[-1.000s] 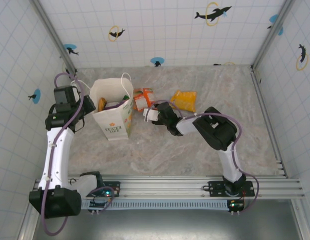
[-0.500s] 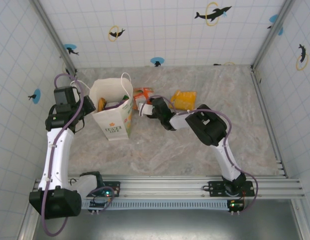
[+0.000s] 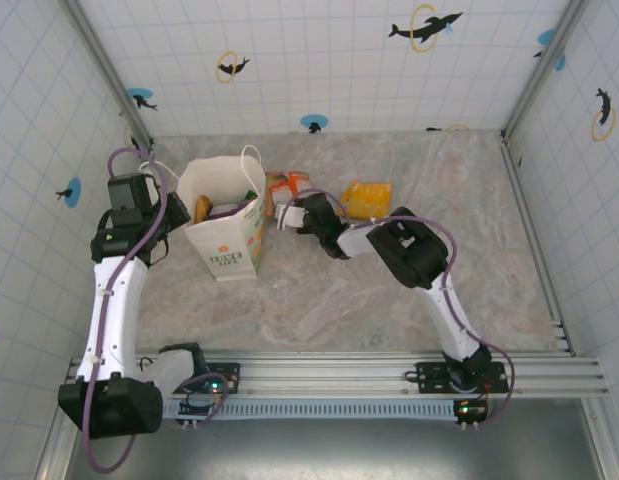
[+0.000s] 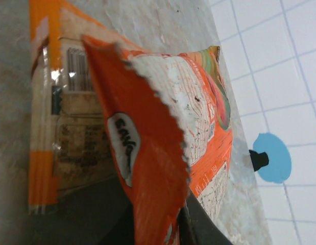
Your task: Place the snacks into the paper bag
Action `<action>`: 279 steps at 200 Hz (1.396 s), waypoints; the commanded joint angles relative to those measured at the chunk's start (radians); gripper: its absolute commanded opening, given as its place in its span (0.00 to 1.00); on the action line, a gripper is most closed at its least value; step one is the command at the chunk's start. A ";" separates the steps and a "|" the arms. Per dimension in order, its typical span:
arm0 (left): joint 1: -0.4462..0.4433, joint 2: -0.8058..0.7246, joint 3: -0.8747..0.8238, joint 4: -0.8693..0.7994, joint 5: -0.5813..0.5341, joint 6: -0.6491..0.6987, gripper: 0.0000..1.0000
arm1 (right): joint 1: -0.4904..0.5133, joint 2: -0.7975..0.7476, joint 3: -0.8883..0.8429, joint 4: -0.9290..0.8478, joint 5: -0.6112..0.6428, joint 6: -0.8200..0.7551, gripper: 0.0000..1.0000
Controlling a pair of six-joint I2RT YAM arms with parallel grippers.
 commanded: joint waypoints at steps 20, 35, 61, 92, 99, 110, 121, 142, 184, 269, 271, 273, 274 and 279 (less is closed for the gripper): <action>-0.005 -0.009 -0.002 -0.010 -0.002 0.018 0.09 | 0.001 -0.140 -0.078 0.006 -0.027 0.073 0.08; -0.005 -0.009 0.000 -0.008 0.002 0.017 0.09 | -0.004 -0.194 -0.101 -0.009 -0.038 0.133 0.05; -0.005 -0.003 0.010 -0.008 0.004 0.028 0.09 | -0.020 -0.300 -0.137 -0.067 -0.095 0.238 0.00; -0.005 0.006 0.017 -0.003 0.014 0.031 0.09 | -0.040 -0.426 -0.164 -0.162 -0.167 0.419 0.00; -0.005 0.006 0.015 0.000 0.017 0.031 0.09 | -0.045 -0.453 -0.167 -0.181 -0.184 0.473 0.00; -0.005 0.006 0.013 0.005 0.022 0.029 0.09 | -0.059 -0.499 -0.175 -0.217 -0.233 0.551 0.00; -0.005 0.006 0.012 0.006 0.025 0.029 0.09 | -0.074 -0.545 -0.193 -0.228 -0.277 0.631 0.00; -0.005 0.006 0.010 0.010 0.029 0.030 0.09 | -0.093 -0.624 -0.213 -0.250 -0.311 0.763 0.00; -0.004 0.014 0.010 0.023 0.048 0.030 0.09 | -0.094 -0.747 -0.197 -0.299 -0.330 0.930 0.00; -0.005 0.017 0.005 0.043 0.075 0.022 0.09 | 0.020 -0.785 0.125 -0.368 -0.193 1.200 0.00; -0.005 0.016 0.004 0.043 0.076 0.022 0.09 | 0.028 -0.783 0.132 -0.367 -0.190 1.200 0.00; -0.005 0.016 0.003 0.044 0.077 0.022 0.09 | 0.034 -0.780 0.141 -0.365 -0.189 1.200 0.00; -0.005 0.016 0.004 0.044 0.077 0.022 0.09 | 0.037 -0.779 0.144 -0.364 -0.188 1.199 0.00; -0.005 0.018 0.003 0.044 0.079 0.021 0.09 | 0.054 -0.775 0.164 -0.360 -0.185 1.196 0.00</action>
